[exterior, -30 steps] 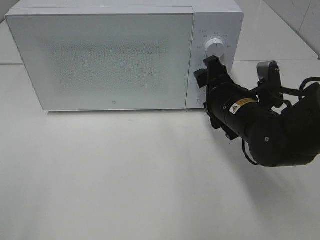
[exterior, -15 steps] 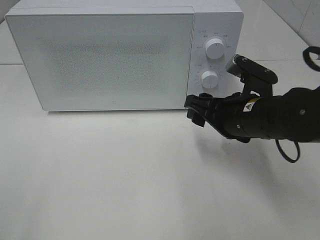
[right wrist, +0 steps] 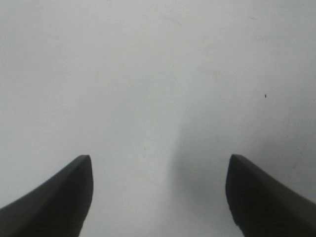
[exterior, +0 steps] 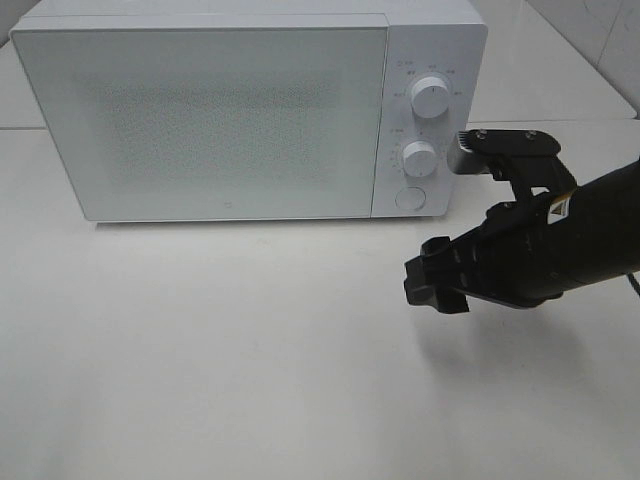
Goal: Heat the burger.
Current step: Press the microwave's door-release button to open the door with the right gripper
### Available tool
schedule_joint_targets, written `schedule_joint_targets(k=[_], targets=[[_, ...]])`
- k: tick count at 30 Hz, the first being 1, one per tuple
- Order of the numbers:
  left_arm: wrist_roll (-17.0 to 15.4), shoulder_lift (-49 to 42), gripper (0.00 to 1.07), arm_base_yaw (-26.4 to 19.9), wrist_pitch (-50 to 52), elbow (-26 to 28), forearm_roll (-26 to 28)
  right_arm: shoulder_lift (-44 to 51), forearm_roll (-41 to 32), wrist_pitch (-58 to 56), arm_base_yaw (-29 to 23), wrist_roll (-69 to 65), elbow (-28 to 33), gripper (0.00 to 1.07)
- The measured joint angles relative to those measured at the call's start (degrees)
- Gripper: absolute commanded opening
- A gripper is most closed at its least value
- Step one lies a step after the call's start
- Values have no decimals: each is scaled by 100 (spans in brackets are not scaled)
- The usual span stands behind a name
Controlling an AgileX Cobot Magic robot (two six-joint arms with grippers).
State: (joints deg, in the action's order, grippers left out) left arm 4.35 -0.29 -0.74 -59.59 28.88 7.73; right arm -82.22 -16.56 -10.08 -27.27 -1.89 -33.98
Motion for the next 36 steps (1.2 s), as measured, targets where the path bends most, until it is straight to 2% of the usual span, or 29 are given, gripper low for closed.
schedule_joint_targets(k=[7, 9, 13, 19, 26, 29, 31, 36], targets=[[0, 0, 100, 0, 0, 0, 0, 567, 728, -1026, 0, -223, 0, 73], [0, 0, 100, 0, 0, 0, 0, 1008, 1106, -1639, 0, -390, 0, 73], [0, 0, 100, 0, 0, 0, 0, 1375, 1341, -2028, 0, -504, 0, 74], [0, 0, 100, 0, 0, 0, 0, 2257, 1576, -2733, 0, -567, 0, 80], [0, 0, 100, 0, 0, 0, 0, 3489, 1759, -3638, 0, -602, 0, 80], [0, 0, 100, 0, 0, 0, 0, 3667, 1765, -3730, 0, -602, 0, 80], [0, 0, 100, 0, 0, 0, 0, 4349, 1776, -4102, 0, -602, 0, 79], [0, 0, 100, 0, 0, 0, 0, 4962, 1896, -4366, 17, -602, 63, 79]])
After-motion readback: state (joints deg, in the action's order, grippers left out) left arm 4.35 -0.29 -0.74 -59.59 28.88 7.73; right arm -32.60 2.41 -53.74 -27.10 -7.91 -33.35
